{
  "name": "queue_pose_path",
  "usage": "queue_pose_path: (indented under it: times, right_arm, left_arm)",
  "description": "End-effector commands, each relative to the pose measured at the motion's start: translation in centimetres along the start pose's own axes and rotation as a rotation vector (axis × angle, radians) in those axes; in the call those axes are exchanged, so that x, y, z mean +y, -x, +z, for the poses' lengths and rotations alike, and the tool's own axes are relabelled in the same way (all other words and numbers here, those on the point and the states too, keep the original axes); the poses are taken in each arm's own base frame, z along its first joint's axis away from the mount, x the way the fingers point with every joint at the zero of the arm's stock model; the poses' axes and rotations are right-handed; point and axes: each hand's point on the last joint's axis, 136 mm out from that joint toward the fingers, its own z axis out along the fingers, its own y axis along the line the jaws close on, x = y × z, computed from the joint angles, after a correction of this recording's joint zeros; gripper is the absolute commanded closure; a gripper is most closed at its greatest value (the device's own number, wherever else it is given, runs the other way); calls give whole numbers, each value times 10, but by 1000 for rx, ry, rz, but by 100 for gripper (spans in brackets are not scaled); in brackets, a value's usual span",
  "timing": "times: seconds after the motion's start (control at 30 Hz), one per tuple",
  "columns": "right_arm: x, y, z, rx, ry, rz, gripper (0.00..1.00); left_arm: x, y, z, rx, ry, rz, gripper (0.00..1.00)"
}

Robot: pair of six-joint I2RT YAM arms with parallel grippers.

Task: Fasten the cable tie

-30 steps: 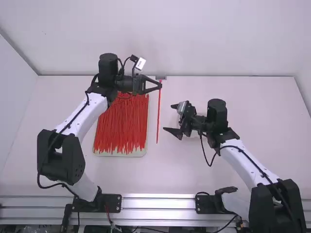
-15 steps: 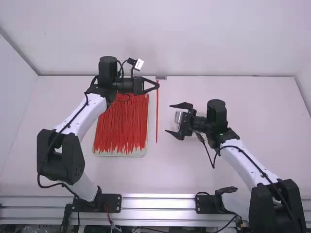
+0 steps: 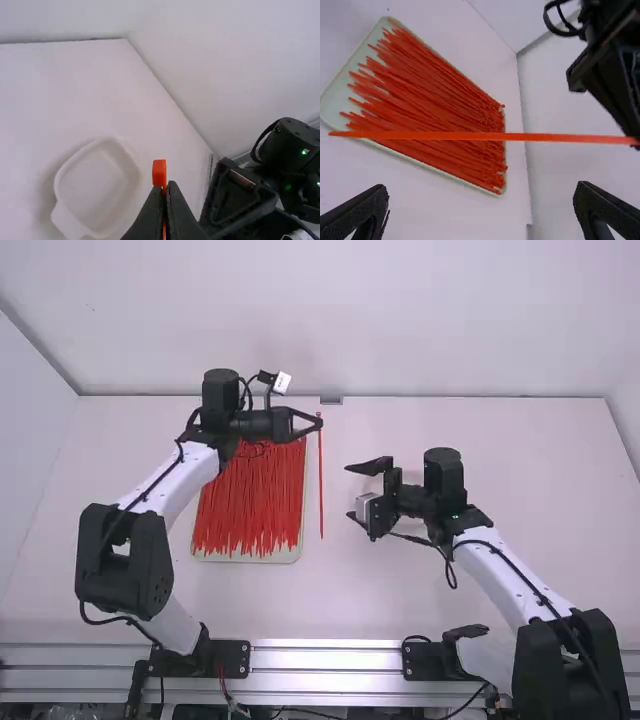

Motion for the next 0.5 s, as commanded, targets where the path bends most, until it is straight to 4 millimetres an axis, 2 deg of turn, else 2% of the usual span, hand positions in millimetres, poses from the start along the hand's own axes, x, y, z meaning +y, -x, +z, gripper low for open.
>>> queue_pose_path:
  times: [0.0, 0.23, 0.47]
  right_arm:
    - [6, 9, 1, -59, 16, -99, 1]
    - [11, 23, 0, -147, 17, -279, 1]
    - [11, 28, -1, -174, 14, -312, 1]
  left_arm:
    - [3, -1, -4, -2, -1, -23, 98]
    - [6, 0, -12, -6, -10, -55, 98]
    - [6, 12, -17, -43, -9, -40, 98]
